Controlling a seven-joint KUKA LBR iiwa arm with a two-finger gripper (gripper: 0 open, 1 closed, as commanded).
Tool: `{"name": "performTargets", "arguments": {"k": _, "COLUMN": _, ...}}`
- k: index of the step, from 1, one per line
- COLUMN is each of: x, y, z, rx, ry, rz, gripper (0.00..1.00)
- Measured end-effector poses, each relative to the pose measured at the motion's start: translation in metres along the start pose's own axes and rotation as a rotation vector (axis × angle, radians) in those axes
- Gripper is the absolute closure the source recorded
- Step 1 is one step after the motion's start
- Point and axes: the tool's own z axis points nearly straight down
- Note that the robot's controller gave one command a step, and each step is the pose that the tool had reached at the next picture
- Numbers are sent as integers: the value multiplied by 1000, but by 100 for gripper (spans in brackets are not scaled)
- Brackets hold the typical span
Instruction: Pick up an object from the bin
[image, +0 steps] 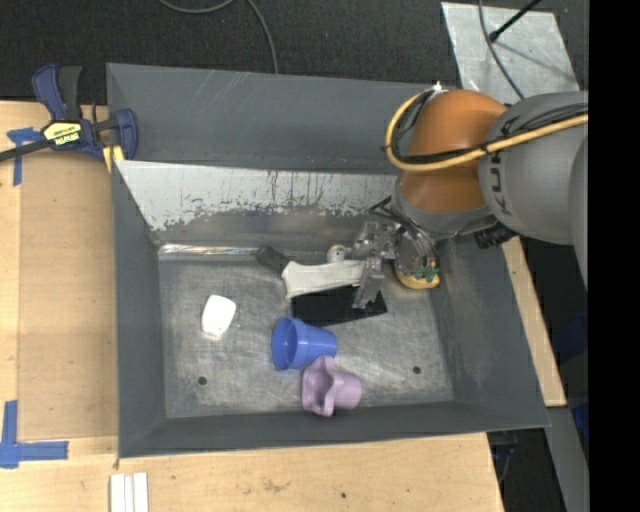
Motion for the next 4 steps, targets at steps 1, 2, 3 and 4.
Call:
{"name": "performTargets", "arguments": {"k": 1, "x": 1, "y": 0, "z": -8, "rx": 0, "ry": 5, "rz": 0, "gripper": 100}}
{"name": "performTargets", "arguments": {"k": 2, "x": 1, "y": 0, "z": -24, "rx": 0, "ry": 8, "rz": -1, "gripper": 100}}
{"name": "performTargets", "arguments": {"k": 3, "x": 1, "y": 0, "z": -42, "rx": 0, "ry": 5, "rz": -1, "gripper": 100}}
{"name": "performTargets", "arguments": {"k": 4, "x": -1, "y": 0, "z": -54, "rx": -1, "ry": -1, "rz": -2, "gripper": 100}}
